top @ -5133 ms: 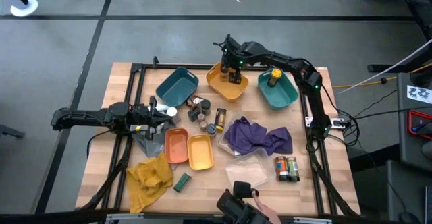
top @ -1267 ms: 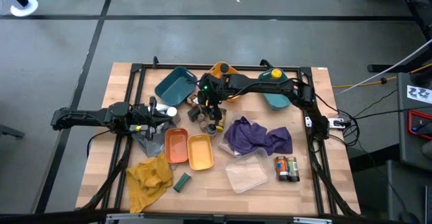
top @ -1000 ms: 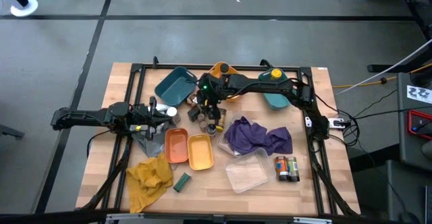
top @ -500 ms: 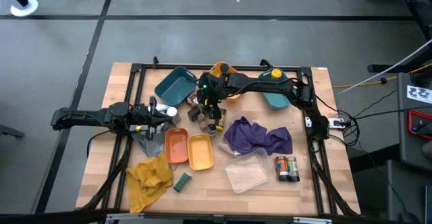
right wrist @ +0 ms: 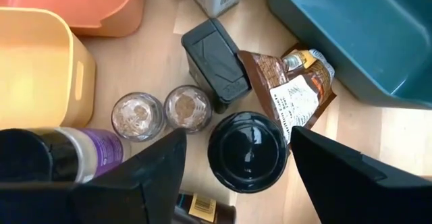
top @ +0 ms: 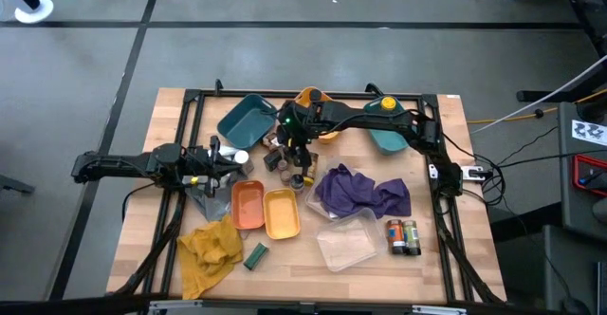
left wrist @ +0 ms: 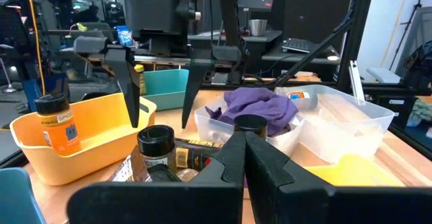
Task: Sort spices by type
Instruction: Put the green spice bottle into the yellow bin
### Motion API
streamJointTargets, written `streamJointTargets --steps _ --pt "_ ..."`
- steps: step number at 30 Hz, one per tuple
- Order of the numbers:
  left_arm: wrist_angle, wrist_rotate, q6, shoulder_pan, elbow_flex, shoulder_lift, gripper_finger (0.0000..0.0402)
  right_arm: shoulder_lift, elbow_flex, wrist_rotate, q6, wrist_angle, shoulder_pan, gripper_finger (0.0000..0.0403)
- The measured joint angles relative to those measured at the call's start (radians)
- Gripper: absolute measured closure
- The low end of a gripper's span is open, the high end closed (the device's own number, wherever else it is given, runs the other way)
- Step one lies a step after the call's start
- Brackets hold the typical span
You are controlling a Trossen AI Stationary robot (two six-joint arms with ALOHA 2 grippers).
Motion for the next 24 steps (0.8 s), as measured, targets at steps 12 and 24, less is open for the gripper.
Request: streamJointTargets --steps 12,24 --pt "0.000 0.000 0.000 0.000 0.000 0.000 0.0402 0.018 0.000 -0.001 -0.003 -0.014 0.000 0.0139" --pt "0.001 0.000 0.000 0.000 0.000 0.000 0.0402 0.025 0.003 0.006 -0.005 -0.011 0.000 0.0139"
